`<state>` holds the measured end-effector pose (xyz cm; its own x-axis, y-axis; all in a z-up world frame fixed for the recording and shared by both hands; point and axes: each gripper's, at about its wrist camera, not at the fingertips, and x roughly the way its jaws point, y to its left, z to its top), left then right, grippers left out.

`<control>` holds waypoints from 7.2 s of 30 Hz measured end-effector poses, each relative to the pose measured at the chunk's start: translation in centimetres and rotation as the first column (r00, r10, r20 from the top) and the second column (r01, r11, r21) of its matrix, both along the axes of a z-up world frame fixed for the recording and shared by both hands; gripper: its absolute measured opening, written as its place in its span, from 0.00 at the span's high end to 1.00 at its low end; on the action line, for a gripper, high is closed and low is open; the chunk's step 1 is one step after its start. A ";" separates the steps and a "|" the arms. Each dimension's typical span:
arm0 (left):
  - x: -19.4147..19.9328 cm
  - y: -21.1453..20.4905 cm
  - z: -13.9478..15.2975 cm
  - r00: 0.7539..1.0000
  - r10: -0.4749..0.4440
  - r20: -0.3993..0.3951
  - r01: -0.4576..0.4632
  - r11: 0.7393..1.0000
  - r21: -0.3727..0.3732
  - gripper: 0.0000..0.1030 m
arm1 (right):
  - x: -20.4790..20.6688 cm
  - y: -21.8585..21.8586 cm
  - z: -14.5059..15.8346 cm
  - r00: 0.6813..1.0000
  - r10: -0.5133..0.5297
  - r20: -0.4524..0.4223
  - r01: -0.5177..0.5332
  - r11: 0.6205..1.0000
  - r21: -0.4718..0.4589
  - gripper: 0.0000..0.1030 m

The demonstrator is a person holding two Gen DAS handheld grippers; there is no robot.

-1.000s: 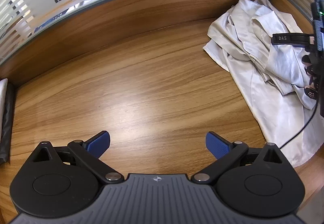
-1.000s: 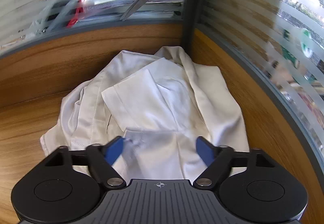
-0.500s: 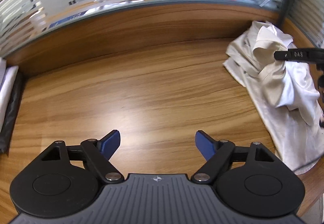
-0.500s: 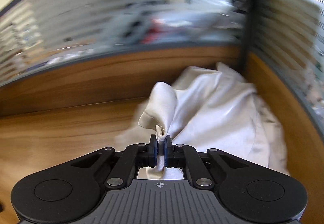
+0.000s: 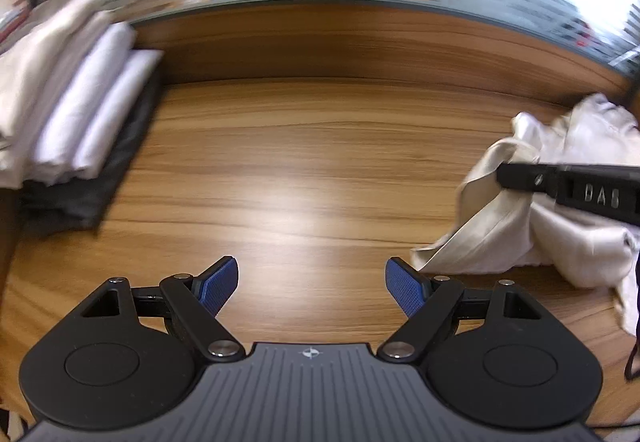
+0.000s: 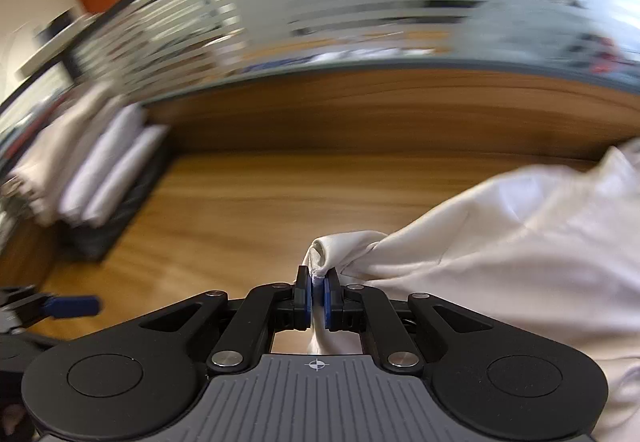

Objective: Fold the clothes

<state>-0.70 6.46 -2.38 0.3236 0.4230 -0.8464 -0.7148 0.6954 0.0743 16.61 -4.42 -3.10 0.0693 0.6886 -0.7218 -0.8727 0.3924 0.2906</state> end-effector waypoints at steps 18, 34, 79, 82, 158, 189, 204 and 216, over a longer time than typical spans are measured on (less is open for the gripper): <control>-6.5 5.9 -1.0 1.000 0.018 -0.007 -0.018 1.000 -0.002 0.14 | -8.4 4.3 0.2 0.962 0.274 -0.010 -0.274 0.962 -0.002 0.48; -4.2 -0.3 -9.0 0.995 -0.086 -0.058 0.081 0.993 -0.090 0.10 | 1.3 -4.5 -6.9 0.946 0.278 0.167 -0.227 0.935 -0.271 0.46; -0.6 7.7 -9.2 0.999 0.047 0.023 -0.044 0.991 -0.128 0.85 | 11.8 2.9 -4.2 0.987 0.110 0.117 -0.082 0.972 -0.220 0.93; -0.1 7.8 -8.9 0.999 0.041 0.029 -0.036 0.989 -0.140 0.94 | 12.0 -1.4 -2.3 0.995 0.020 0.101 0.002 0.978 -0.209 0.93; 37.0 -5.2 -9.2 0.697 -0.715 0.049 0.715 0.698 0.020 0.48 | -4.5 -23.1 -3.5 0.722 -0.691 -0.046 0.675 0.717 -0.175 0.93; 35.9 -6.3 -8.7 0.677 -0.734 -0.055 0.704 0.623 0.341 0.96 | -5.2 -20.9 -2.7 0.802 -0.591 -0.088 0.570 0.802 -0.180 0.93; 20.7 7.4 -2.3 0.907 -0.421 0.020 0.393 0.861 0.322 0.96 | -12.1 -11.9 -0.1 0.965 -0.253 -0.068 0.244 0.962 -0.122 0.98; 12.0 9.7 -3.0 0.919 -0.393 -0.043 0.385 0.866 0.319 0.96 | -13.0 -10.9 -8.1 0.871 -0.488 -0.049 0.470 0.860 -0.200 0.80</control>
<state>11.34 16.14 -5.42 0.5346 0.5011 -0.6805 -0.3952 0.8600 0.3228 3.65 -15.31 -11.17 0.2834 0.4488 -0.8475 -0.5355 0.8072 0.2484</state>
